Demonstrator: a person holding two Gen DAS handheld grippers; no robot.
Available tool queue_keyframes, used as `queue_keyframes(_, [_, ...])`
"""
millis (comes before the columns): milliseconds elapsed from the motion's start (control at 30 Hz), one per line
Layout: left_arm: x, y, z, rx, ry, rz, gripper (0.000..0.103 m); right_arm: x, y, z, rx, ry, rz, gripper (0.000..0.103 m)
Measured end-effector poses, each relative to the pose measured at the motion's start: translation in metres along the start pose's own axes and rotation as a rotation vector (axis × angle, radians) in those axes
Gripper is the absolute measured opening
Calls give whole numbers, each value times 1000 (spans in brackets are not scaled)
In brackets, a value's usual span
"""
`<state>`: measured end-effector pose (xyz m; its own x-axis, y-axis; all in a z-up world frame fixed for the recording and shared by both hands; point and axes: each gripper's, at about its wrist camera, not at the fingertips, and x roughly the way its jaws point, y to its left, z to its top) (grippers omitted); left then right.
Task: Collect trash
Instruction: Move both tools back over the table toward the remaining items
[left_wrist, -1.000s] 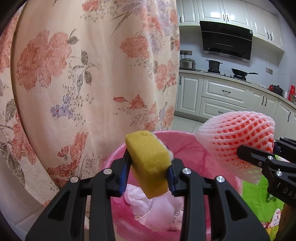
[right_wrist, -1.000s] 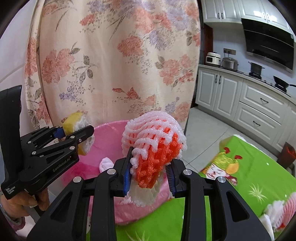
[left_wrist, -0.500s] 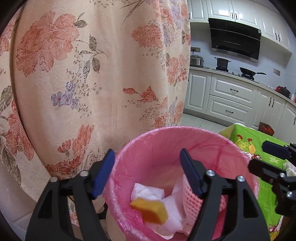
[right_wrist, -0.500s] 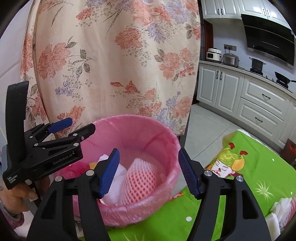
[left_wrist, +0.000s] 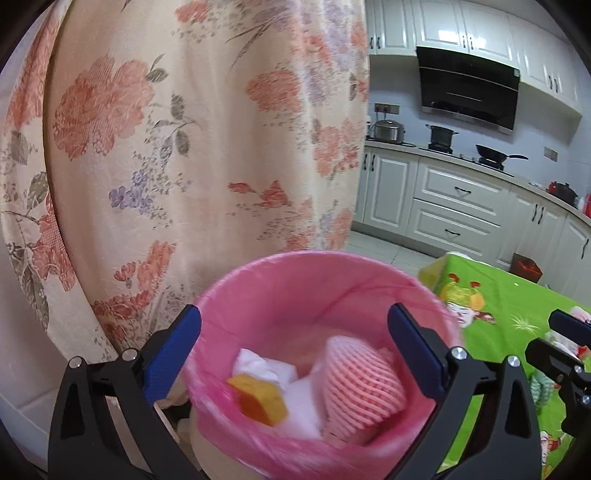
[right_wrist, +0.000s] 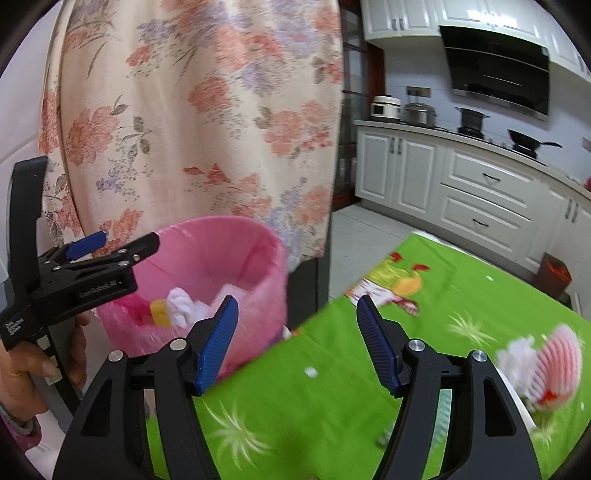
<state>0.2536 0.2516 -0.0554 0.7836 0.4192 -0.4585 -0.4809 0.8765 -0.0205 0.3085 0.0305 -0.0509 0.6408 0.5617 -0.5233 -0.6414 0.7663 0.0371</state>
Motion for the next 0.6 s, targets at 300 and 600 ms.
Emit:
queue_keyframes(300, [-29, -75, -33, 37, 24, -160, 98, -38, -57, -44, 103, 26, -131, 66])
queue_keyframes(600, [-36, -153, -59, 158, 68, -289, 98, -67, -113, -84, 203, 58, -260, 66])
